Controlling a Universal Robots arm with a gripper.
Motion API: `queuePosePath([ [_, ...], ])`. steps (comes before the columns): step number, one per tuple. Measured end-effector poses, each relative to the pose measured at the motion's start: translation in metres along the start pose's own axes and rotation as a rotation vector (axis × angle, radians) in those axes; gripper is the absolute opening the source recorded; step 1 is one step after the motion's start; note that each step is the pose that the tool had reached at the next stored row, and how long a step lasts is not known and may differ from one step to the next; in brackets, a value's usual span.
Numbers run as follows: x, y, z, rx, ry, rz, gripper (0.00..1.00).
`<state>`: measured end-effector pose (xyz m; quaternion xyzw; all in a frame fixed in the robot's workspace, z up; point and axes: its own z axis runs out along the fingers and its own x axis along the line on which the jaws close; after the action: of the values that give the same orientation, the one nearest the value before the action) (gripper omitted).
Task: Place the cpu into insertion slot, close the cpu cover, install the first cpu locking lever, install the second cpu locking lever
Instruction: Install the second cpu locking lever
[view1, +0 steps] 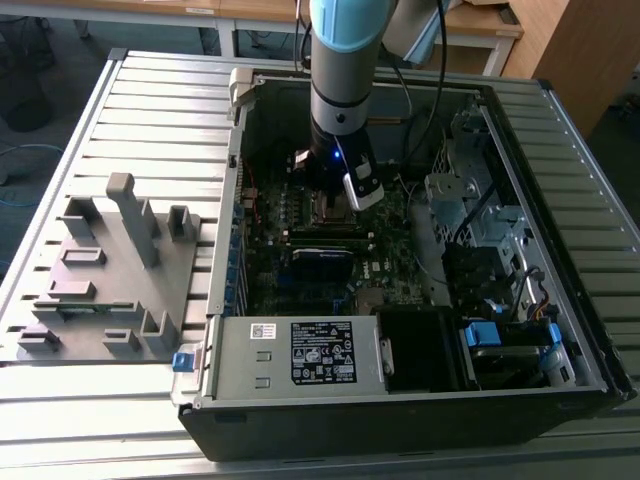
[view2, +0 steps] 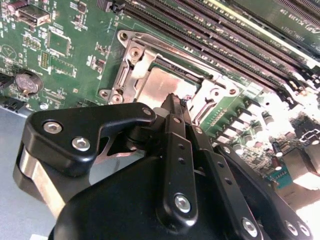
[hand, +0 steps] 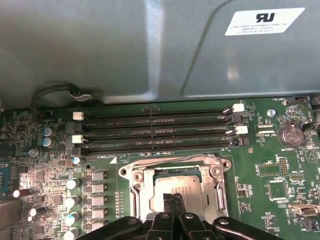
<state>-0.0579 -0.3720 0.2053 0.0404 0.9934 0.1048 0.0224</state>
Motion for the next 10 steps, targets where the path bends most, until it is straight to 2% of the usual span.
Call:
queuePosePath([
  [7, 0.0000, 0.0000, -0.0003, 0.0005, 0.0000, 0.000, 0.10],
  [10, 0.0000, 0.0001, -0.0004, 0.0096, -0.0006, -0.001, 0.10],
])
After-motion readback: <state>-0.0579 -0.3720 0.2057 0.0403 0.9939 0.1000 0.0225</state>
